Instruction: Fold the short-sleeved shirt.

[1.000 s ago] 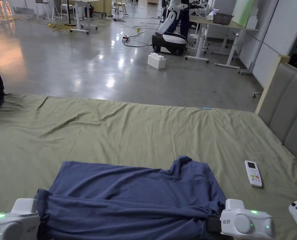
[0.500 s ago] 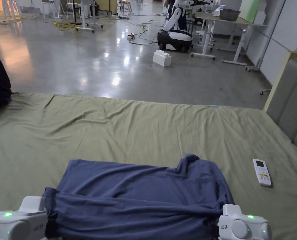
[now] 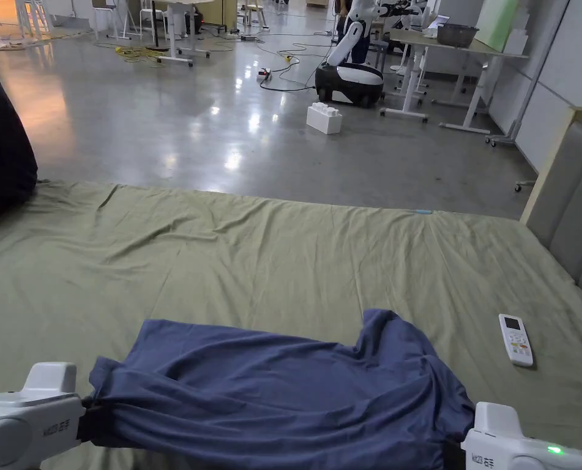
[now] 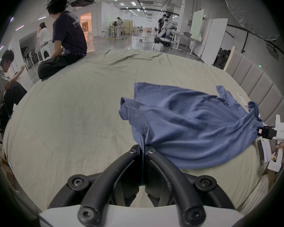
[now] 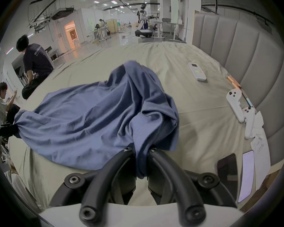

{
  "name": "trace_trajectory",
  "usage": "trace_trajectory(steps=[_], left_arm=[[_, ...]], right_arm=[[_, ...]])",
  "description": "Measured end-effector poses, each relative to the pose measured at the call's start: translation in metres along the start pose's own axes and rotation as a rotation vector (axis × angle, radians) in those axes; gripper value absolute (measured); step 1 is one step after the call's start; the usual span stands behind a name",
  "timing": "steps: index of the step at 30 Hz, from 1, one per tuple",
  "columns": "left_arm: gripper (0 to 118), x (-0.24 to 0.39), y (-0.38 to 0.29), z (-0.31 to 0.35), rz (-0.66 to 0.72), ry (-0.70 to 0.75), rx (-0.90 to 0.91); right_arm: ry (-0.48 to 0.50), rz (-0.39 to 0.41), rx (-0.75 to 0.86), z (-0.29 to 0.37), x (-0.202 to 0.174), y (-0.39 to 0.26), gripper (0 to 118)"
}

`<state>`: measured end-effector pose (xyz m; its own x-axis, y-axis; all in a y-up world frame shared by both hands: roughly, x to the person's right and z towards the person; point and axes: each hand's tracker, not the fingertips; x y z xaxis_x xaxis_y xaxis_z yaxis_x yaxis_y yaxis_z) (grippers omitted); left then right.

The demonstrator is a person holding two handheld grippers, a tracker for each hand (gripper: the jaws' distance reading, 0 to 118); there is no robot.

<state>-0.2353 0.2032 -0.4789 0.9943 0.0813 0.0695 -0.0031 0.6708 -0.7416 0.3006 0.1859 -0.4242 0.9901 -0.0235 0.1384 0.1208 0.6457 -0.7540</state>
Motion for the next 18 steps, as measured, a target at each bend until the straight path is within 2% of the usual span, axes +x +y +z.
trace_trajectory(steps=[10,15,17,18], left_arm=[[5,-0.022,-0.054,0.064,-0.001,-0.034,-0.038],[5,-0.030,-0.106,0.075,-0.036,-0.010,-0.170],[5,-0.029,-0.125,0.066,-0.057,0.009,-0.239],[5,-0.028,-0.131,0.061,-0.065,0.020,-0.255]], right_arm=[[0.006,0.044,-0.060,0.065,-0.002,-0.070,11],[-0.039,0.096,-0.180,0.070,-0.008,-0.120,11],[-0.053,0.092,-0.212,0.061,-0.009,-0.135,11],[-0.074,0.120,-0.248,0.056,-0.010,-0.140,11]])
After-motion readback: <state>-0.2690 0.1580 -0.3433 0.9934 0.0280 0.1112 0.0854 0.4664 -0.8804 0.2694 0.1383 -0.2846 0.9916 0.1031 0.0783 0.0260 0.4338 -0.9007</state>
